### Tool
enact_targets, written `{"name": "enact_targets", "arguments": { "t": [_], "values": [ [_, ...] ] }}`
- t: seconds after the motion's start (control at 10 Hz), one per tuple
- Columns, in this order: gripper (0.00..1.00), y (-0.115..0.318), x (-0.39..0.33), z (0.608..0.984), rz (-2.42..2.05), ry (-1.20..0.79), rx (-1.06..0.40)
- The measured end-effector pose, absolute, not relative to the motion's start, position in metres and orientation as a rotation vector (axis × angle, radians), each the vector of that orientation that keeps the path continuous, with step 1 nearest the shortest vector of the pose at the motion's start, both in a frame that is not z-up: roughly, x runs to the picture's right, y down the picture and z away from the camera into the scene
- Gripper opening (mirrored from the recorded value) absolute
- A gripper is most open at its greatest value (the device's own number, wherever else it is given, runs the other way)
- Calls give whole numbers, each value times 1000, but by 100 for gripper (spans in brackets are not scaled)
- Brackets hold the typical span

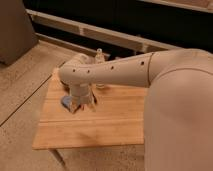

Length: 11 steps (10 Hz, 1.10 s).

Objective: Place the white sponge in the ceramic bowl

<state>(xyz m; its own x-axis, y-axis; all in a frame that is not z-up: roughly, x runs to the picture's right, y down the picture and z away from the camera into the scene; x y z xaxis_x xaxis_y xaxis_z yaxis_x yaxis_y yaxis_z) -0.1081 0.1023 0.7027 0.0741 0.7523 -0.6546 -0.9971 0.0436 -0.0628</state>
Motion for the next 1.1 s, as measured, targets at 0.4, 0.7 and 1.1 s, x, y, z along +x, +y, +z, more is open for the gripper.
{"name": "enact_targets", "arguments": {
  "t": [0.4, 0.7, 1.1],
  "values": [
    [65, 94, -123, 705, 1321, 458, -596],
    [65, 103, -137, 699, 1026, 413, -662],
    [65, 119, -136, 692, 698, 409, -740]
  ]
}}
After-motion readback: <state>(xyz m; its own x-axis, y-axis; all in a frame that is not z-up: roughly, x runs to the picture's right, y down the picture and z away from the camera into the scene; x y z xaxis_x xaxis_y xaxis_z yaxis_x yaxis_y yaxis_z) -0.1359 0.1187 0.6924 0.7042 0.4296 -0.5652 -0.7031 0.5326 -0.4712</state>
